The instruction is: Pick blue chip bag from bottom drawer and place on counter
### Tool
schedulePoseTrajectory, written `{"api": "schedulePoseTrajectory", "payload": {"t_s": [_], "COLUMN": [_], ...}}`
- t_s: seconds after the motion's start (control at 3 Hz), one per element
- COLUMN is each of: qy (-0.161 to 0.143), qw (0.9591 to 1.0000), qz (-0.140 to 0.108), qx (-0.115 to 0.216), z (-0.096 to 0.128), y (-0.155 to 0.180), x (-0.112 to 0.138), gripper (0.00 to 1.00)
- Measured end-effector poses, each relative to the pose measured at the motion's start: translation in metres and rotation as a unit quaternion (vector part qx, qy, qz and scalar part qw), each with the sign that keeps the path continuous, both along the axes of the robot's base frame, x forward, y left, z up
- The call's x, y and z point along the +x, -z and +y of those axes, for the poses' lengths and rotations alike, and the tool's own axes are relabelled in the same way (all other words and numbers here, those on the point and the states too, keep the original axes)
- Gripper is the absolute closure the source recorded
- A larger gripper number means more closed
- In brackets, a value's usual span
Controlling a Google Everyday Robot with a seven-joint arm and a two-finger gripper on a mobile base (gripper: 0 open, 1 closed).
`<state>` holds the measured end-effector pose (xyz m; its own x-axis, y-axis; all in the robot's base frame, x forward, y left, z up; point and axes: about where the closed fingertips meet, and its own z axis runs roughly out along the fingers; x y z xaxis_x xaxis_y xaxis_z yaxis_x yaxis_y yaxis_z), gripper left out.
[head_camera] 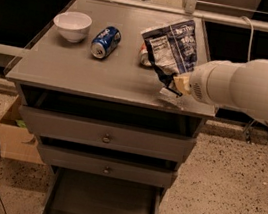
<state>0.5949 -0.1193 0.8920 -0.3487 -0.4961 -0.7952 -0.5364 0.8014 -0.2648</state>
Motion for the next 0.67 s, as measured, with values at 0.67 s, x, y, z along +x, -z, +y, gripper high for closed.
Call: {"api": "schedulePoseTrajectory", "payload": {"t_s": [0.67], "qy": [-0.077], "qw": [0.996], "qz": [0.022], "qx": [-0.04], "z": [0.017], "y": [0.019], "x": [-0.003], "gripper": [1.0]}}
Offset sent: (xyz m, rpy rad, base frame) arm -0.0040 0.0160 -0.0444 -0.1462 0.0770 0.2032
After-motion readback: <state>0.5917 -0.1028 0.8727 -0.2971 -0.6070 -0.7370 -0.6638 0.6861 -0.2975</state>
